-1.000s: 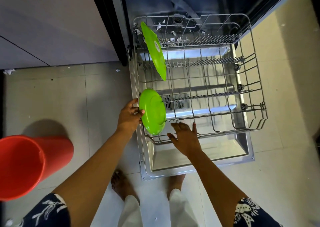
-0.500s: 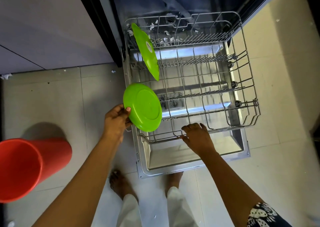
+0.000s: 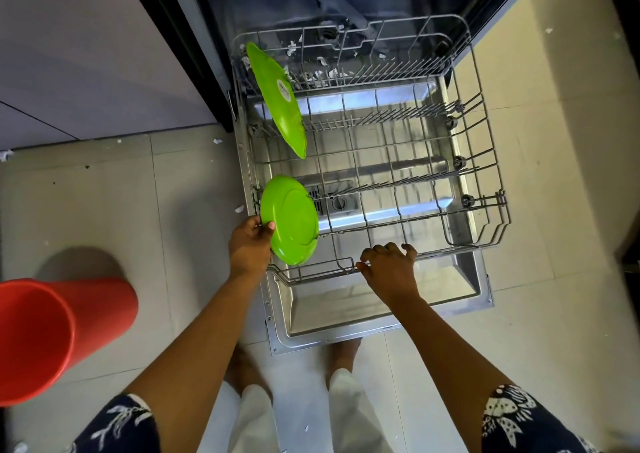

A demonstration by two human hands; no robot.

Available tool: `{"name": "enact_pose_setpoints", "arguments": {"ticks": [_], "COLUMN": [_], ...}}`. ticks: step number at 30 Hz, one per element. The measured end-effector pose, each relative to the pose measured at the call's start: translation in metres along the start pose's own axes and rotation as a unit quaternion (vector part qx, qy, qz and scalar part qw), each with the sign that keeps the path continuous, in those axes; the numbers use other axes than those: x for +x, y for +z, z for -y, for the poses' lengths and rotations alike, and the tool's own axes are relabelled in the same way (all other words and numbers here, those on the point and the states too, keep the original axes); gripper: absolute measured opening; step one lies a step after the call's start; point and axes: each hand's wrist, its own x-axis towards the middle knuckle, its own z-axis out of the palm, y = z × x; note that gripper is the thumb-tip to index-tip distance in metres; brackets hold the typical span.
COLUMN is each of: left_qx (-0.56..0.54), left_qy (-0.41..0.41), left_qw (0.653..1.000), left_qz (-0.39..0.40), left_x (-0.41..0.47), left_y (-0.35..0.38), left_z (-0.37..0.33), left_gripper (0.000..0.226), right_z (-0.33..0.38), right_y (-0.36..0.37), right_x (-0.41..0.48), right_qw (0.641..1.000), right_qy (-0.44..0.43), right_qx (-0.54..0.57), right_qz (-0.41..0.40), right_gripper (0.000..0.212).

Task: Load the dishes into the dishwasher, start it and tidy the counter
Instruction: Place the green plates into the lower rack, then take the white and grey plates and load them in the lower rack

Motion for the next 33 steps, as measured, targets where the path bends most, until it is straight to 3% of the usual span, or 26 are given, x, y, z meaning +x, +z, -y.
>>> {"name": "enact_pose_setpoints", "arguments": {"ticks": [3,6,9,11,15,18,22,26,29,33], "left_qx": [0.059,0.102,0.067,0.089,0.132,0.103,0.055,0.006,0.07,0.197], "left_qy": [0.034,0.035,0.031,0.04,0.06,0.121,0.193,0.255,0.285,0.299], "left_qw": [0.998,0.994,0.997,0.995,0.989,0.987,0.974,0.941,0.916,0.894], "left_qz": [-0.008,-0.006,-0.009,-0.012,-0.01,-0.03,-0.103,-0.222,-0.273,-0.271], "left_x": [0.006,0.011,-0.018,-0.056,-0.128,-0.166,-0.183,-0.15,-0.121,-0.065], "left_y": [-0.003,-0.004,-0.003,-0.011,-0.044,-0.089,-0.182,-0.294,-0.377,-0.475], "left_z": [0.012,0.026,0.009,-0.021,-0.104,-0.17,-0.26,-0.364,-0.433,-0.499], "left_gripper": [0.006,0.031,0.06,0.07,0.037,0.02,0.024,0.02,0.027,0.042], "right_z": [-0.002,-0.002,0.001,0.012,0.065,0.114,0.208,0.324,0.413,0.509], "right_y": [0.001,-0.005,-0.026,-0.059,-0.148,-0.218,-0.321,-0.422,-0.493,-0.568], "right_x": [-0.001,-0.001,-0.008,-0.02,-0.051,-0.065,-0.055,-0.008,0.027,0.069], "right_qw": [1.0,1.0,0.995,0.993,0.992,0.975,0.938,0.883,0.863,0.87], "right_qy": [-0.005,-0.01,-0.02,-0.041,-0.081,-0.136,-0.217,-0.312,-0.326,-0.307], "right_qx": [-0.002,-0.004,0.018,0.032,0.091,0.146,0.223,0.267,0.286,0.271], "right_qz": [-0.011,0.023,0.1,0.104,0.037,-0.102,-0.151,-0.229,-0.26,-0.274], "right_gripper": [0.029,0.034,0.045,0.046,0.034,0.032,0.045,0.034,0.037,0.034]}}
